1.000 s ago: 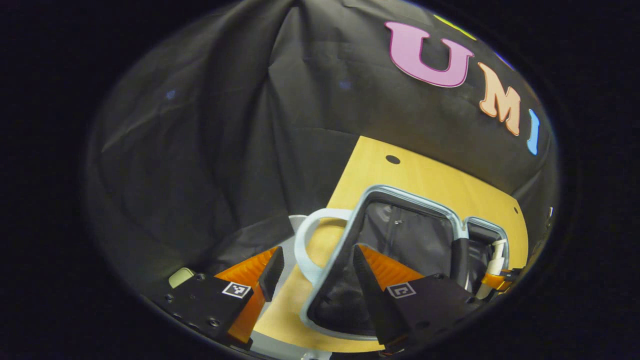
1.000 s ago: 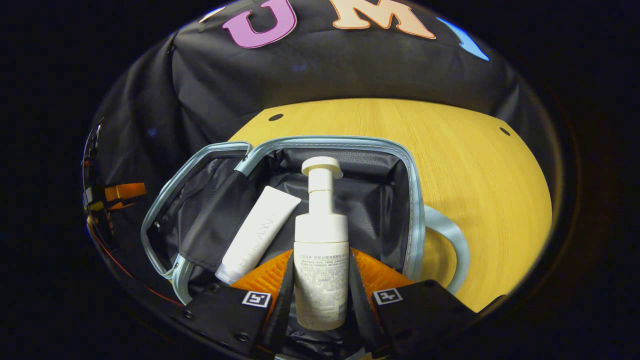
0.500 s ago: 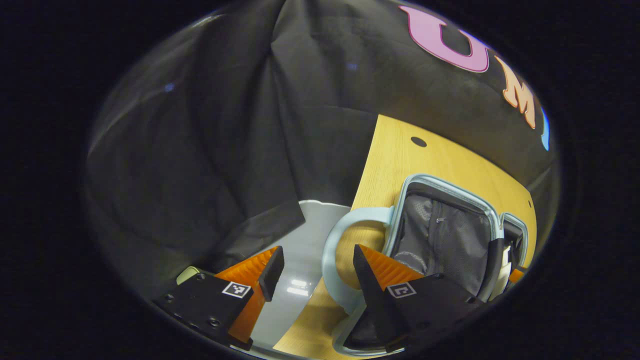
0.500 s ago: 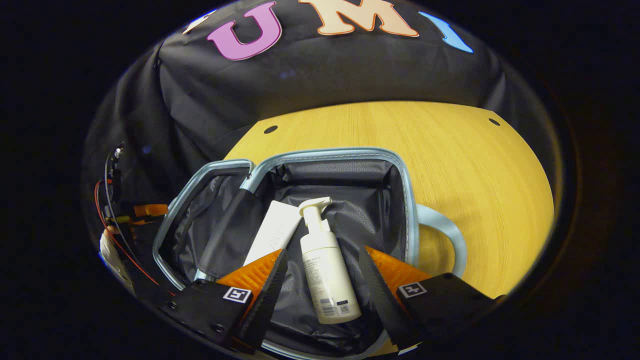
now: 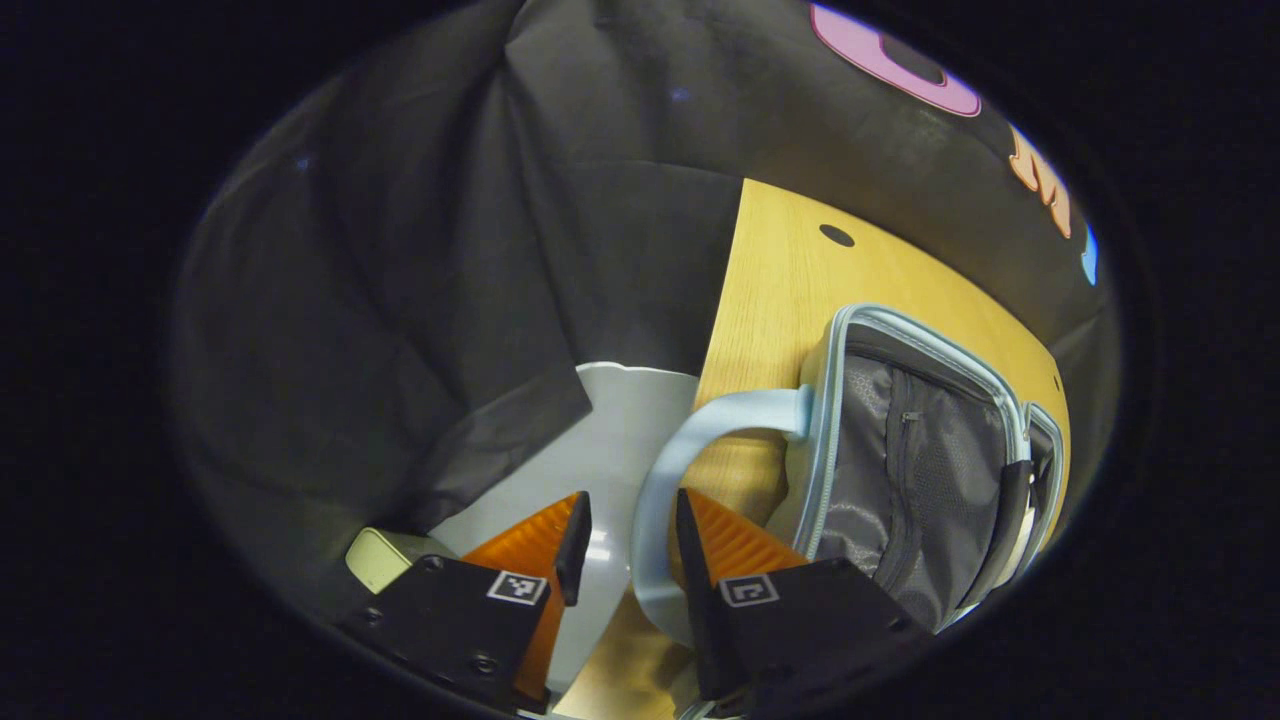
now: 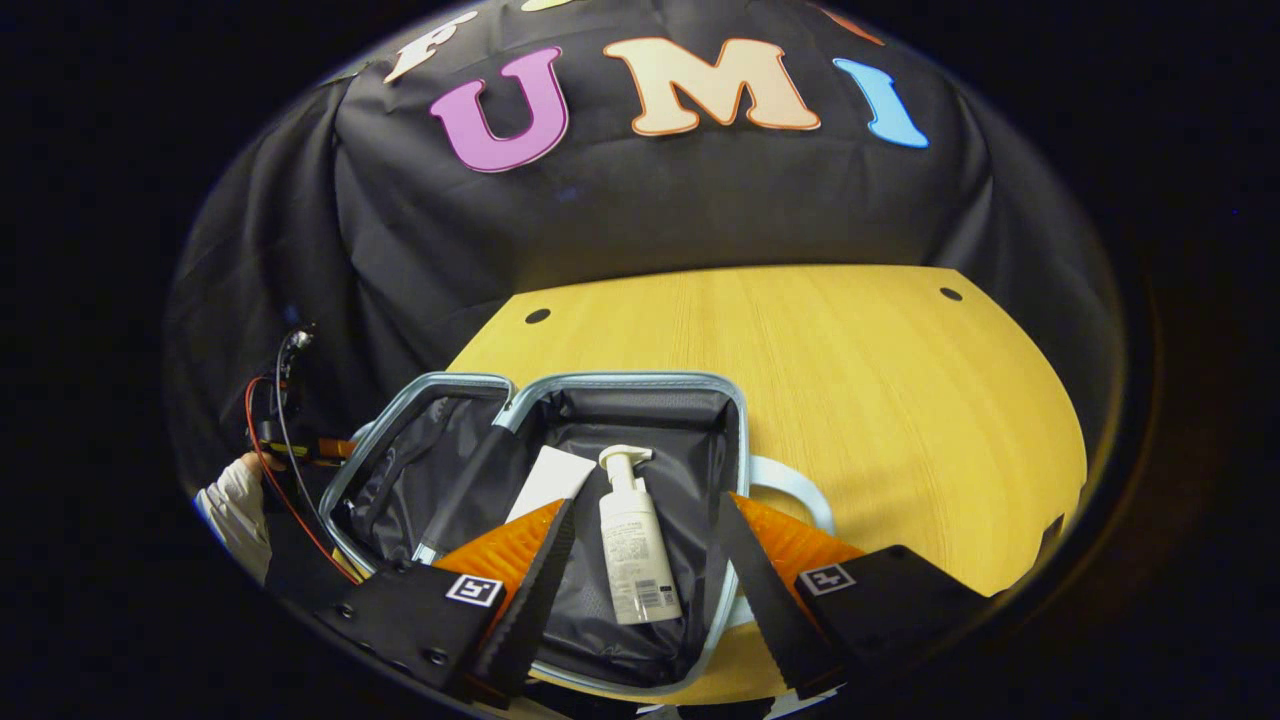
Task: First open the suitcase, pack the skin care products into it, and then close the suitcase.
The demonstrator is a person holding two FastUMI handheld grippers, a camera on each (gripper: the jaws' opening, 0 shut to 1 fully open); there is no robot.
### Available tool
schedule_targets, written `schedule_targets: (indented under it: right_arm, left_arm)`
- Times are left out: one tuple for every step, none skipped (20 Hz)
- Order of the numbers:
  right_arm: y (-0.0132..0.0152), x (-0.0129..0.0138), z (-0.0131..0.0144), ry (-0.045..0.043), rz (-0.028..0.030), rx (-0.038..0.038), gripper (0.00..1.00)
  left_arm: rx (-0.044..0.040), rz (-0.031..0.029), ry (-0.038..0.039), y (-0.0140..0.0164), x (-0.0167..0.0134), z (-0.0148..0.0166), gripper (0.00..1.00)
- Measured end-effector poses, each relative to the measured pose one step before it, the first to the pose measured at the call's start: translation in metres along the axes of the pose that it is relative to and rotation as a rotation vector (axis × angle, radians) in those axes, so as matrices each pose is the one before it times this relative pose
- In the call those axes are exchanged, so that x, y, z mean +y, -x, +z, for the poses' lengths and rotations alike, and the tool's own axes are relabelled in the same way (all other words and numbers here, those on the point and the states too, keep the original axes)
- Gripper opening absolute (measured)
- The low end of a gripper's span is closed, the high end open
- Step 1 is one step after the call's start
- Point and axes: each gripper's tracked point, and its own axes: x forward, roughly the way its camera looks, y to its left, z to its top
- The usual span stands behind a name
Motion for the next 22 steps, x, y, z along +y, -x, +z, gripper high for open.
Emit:
schedule_targets:
  right_arm:
    - [0.00337, -0.00121, 0.00162, -0.00526, 0.00286, -0.01187, 0.91]
    - [0.00217, -0.00015, 0.00232, -0.0033, 0.00257, -0.00726, 0.91]
    - [0.00117, -0.00169, 0.00036, 0.00348, -0.00251, -0.00756, 0.92]
    - [0.00154, -0.00324, 0.00106, 0.00641, -0.00237, -0.00415, 0.92]
    - [0.00225, -0.00178, -0.00067, 0.00416, -0.00094, -0.00281, 0.92]
    - [0.00209, -0.00107, 0.00107, 0.00006, 0.00296, -0.0028, 0.92]
    - [0.00124, 0.00062, -0.00008, -0.0017, 0.00612, -0.00189, 0.92]
    - [0.00107, 0.00069, 0.00206, 0.00161, 0.00846, -0.00497, 0.92]
    - [-0.00036, 0.001, 0.00154, 0.00689, 0.00737, -0.00475, 0.92]
    - [-0.00043, 0.00125, 0.00264, 0.00757, 0.00981, -0.00211, 0.92]
    - [0.00019, 0.00271, 0.00201, 0.00619, 0.01303, -0.00313, 0.92]
    - [0.00084, 0.00177, 0.00376, 0.00892, 0.01324, -0.00854, 0.92]
    - [0.00221, -0.0009, 0.00246, 0.01151, 0.00767, -0.0084, 0.92]
    - [0.00133, -0.00078, 0.00183, 0.00771, 0.00663, -0.00634, 0.92]
    - [0.00379, 0.00042, 0.00255, 0.00111, 0.01204, -0.01223, 0.92]
    - [0.00367, 0.00089, 0.0044, 0.00004, 0.01308, -0.01545, 0.92]
    - [0.00319, -0.00038, 0.00523, 0.00251, 0.01119, -0.01842, 0.92]
    - [0.0031, -0.0007, 0.00322, 0.00461, 0.01181, -0.01206, 0.92]
    - [0.00334, -0.00163, 0.00281, 0.00511, 0.01233, -0.00205, 0.91]
    - [0.00348, -0.0033, 0.00171, 0.00754, 0.00878, -0.00018, 0.91]
    - [0.00419, -0.00481, 0.00348, 0.00886, 0.00449, -0.00401, 0.92]
    - [0.00278, -0.00565, 0.00237, 0.00365, -0.00081, -0.00727, 0.92]
  left_arm:
    - [-0.00717, -0.02923, 0.02354, -0.00103, -0.00678, 0.00089, 0.38]
    - [0.00806, 0.00879, 0.00723, 0.00224, -0.00207, -0.00097, 0.27]
    - [0.01012, 0.00347, -0.00982, 0.00566, 0.00117, 0.00128, 0.17]
    - [-0.0119, -0.00046, -0.00992, 0.00037, -0.00036, 0.00196, 0.12]
    - [-0.02137, -0.00513, 0.00276, 0.00543, -0.00314, 0.00518, 0.09]
    - [-0.01451, -0.022, 0.00222, 0.00625, -0.0098, 0.00372, 0.02]
    - [0.01664, -0.01639, 0.00153, 0.01025, -0.00411, -0.00293, 0.0]
    - [-0.00761, -0.01297, -0.01292, 0.01002, -0.0039, 0.00214, 0.0]
    - [-0.01842, -0.00429, -0.0145, 0.00788, -0.00358, 0.00573, 0.0]
    - [-0.0218, -0.00071, -0.01219, 0.01182, -0.00297, 0.00645, 0.0]
    - [-0.03078, -0.00215, -0.00278, 0.01347, -0.00789, 0.00723, 0.0]
    - [-0.03164, -0.00405, -0.00378, 0.01487, -0.00752, 0.00799, 0.0]
    - [-0.03196, -0.00017, -0.00694, 0.0165, -0.00776, 0.00639, 0.0]
    - [-0.02792, -0.011, -0.00159, 0.01355, -0.01055, 0.00827, 0.0]
    - [-0.02743, -0.0117, -0.00371, 0.01201, -0.01016, 0.00709, 0.0]
    - [-0.02441, -0.01189, -0.0077, 0.01405, -0.01332, 0.00844, 0.0]
    - [-0.02928, -0.01276, -0.00964, 0.00931, -0.01125, 0.00936, 0.0]
    - [-0.01355, -0.01134, -0.00547, 0.00816, -0.01299, 0.00673, 0.0]
    - [-0.02354, -0.01473, -0.00397, 0.00682, -0.01434, 0.00817, 0.0]
    - [-0.01673, -0.00504, -0.00027, 0.00777, -0.01167, 0.00553, 0.0]
    - [-0.01425, -0.01087, -0.00987, 0.00616, -0.01216, 0.00642, 0.0]
    - [-0.02538, -0.01538, -0.00296, 0.00577, -0.01424, 0.00598, 0.0]
